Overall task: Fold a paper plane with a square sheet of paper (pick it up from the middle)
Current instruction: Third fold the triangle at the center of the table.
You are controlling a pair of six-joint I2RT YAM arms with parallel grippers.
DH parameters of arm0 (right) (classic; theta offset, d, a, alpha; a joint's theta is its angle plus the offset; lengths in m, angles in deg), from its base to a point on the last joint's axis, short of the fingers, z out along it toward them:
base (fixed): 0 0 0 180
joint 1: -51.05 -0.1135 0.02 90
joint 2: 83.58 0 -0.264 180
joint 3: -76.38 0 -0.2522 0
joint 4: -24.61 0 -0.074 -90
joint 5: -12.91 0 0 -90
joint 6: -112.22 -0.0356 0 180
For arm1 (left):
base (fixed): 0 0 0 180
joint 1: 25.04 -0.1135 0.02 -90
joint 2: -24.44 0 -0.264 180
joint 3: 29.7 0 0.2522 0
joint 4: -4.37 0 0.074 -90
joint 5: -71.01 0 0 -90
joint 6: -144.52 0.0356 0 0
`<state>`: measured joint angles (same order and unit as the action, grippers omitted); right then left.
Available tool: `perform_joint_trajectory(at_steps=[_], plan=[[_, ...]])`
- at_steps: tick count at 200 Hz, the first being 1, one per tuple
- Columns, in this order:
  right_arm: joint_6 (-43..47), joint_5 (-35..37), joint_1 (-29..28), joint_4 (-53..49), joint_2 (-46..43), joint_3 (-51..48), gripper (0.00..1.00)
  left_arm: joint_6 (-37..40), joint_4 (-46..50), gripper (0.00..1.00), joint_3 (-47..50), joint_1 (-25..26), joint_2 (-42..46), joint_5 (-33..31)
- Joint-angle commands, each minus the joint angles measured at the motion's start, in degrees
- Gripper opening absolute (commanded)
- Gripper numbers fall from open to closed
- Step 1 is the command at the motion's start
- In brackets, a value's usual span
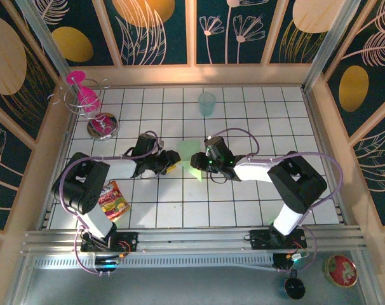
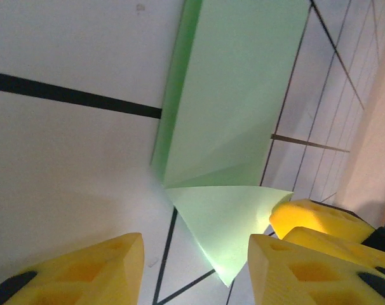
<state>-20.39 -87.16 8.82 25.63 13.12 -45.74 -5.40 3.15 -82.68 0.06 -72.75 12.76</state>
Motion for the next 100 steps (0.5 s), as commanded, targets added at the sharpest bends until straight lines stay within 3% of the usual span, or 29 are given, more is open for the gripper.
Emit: perform_joint_trajectory(at_steps=[1, 100], plan=[[-1.33, 1.32, 0.66, 0.21, 1.31, -1.3, 0.32, -1.47, -1.3, 0.47, -1.55, 0.43, -0.72, 1.1], [-1.64, 0.09, 1.46, 1.38, 3.01, -2.74, 0.31, -2.48, -3.26, 0.39, -4.26, 0.99, -4.99, 4.42]])
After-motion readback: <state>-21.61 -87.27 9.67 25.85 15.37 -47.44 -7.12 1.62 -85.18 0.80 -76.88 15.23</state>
